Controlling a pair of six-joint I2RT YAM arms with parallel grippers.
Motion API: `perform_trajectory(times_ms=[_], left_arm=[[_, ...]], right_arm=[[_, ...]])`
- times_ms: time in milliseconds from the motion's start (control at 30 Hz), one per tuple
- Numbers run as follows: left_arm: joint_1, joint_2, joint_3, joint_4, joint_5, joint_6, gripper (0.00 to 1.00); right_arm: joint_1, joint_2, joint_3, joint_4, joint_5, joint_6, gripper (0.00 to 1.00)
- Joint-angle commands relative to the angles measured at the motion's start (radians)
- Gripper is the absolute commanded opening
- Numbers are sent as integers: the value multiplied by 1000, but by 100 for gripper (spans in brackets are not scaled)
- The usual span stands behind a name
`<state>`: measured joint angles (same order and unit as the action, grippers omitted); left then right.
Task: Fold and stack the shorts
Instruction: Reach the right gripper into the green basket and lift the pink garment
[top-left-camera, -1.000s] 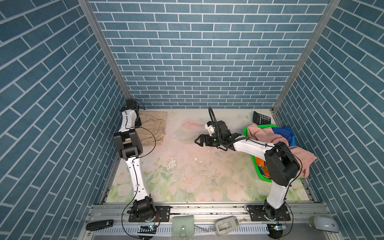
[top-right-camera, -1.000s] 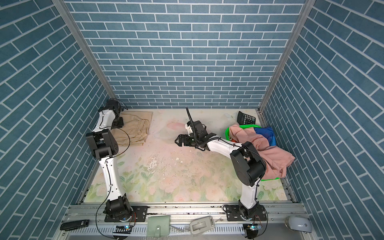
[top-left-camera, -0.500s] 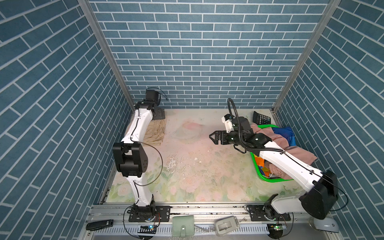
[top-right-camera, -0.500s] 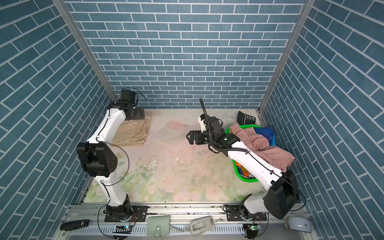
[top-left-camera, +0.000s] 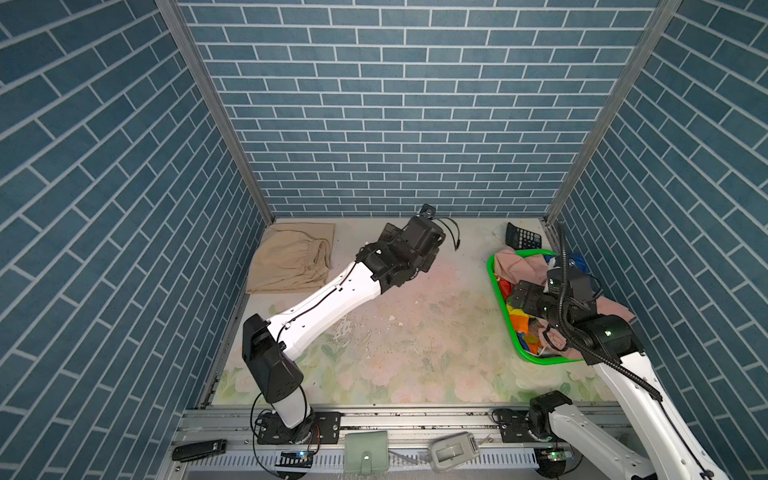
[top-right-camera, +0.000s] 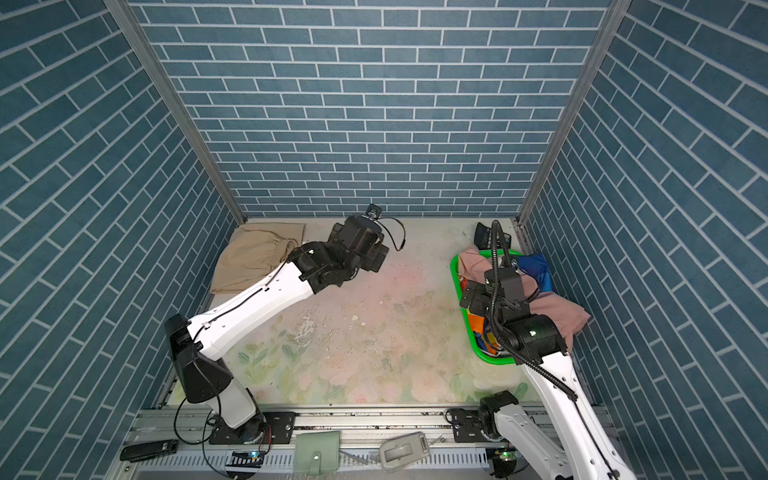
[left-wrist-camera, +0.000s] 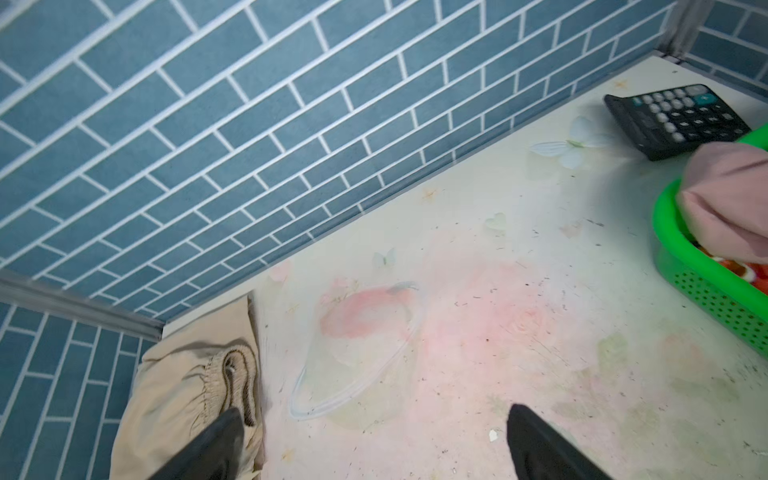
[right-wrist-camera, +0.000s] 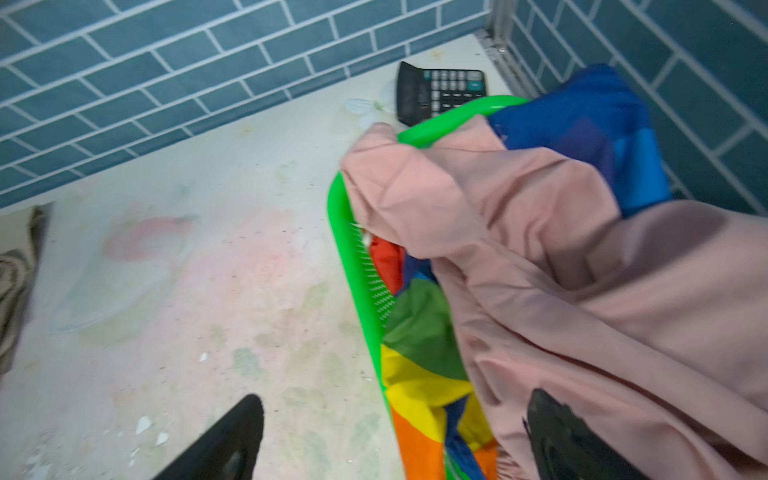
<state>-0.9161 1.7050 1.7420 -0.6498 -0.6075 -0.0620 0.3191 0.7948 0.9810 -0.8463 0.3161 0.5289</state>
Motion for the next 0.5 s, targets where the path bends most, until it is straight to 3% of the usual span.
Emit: perform_trajectory(times_ms=[0,167,300,467], left_arm=[[-84,55,25,38,-123,83,100],[-138,152,116,-39,-121,64,100],[-147,163,96,-19,-78,33,100],[-150,155,50,75,-98,67,100]], right_arm=[[-54,-23,-41,-96,116,33,99],[-160,-28,-75,-118,141,35,99],[-221,-60,-145,-94,158,46,99],[-264,-59,-197,-13,67,60,94]])
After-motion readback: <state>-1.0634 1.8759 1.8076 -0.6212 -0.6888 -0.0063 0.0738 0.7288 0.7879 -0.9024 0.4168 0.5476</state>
